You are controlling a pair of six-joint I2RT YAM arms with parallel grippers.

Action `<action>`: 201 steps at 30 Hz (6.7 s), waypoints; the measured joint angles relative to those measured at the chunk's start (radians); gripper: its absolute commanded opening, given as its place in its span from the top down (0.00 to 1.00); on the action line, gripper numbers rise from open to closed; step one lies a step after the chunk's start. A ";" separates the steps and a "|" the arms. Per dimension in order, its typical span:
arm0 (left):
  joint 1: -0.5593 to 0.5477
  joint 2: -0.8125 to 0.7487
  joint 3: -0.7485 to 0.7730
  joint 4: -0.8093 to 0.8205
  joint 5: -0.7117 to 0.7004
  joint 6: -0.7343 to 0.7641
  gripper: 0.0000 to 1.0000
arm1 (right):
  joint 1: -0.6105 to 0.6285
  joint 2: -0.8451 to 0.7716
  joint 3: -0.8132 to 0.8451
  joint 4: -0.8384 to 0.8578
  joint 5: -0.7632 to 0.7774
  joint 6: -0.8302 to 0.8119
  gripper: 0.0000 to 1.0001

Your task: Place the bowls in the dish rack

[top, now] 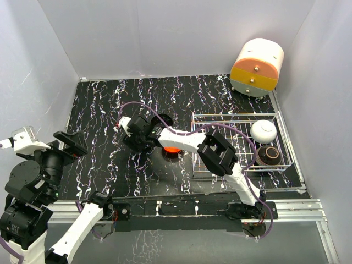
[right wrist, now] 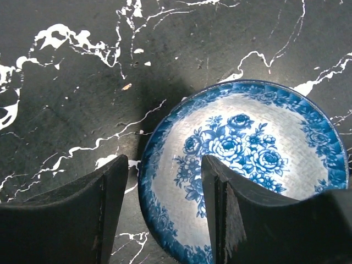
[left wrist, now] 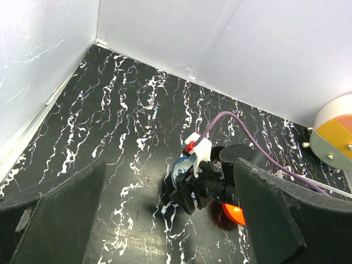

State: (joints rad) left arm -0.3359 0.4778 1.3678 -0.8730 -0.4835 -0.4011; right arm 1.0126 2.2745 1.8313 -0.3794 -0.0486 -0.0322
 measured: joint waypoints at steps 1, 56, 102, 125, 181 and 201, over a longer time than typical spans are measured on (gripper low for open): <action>0.000 0.000 0.000 0.000 0.000 0.000 0.03 | 0.000 0.003 0.000 0.000 0.006 0.000 0.51; 0.000 0.067 0.006 0.065 0.099 0.020 0.03 | -0.996 -1.205 -1.656 1.332 -0.732 1.561 0.92; 0.000 0.063 -0.009 0.066 0.099 0.018 0.03 | -1.105 -1.160 -1.549 0.792 -0.697 1.362 0.66; 0.000 0.062 -0.028 0.080 0.099 0.015 0.03 | -1.133 -1.242 -1.381 0.279 -0.457 1.000 0.48; 0.000 0.055 -0.161 0.146 0.140 -0.015 0.03 | -0.517 -1.094 -0.946 -0.303 0.402 0.531 0.40; 0.000 0.028 -0.161 0.130 0.111 0.000 0.03 | -0.580 -1.001 -0.947 -0.210 0.547 0.535 0.48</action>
State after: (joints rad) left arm -0.3359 0.5056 1.2064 -0.7425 -0.3725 -0.4007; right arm 0.4328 1.2732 0.8841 -0.5896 0.4988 0.5026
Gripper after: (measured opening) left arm 0.970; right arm 0.525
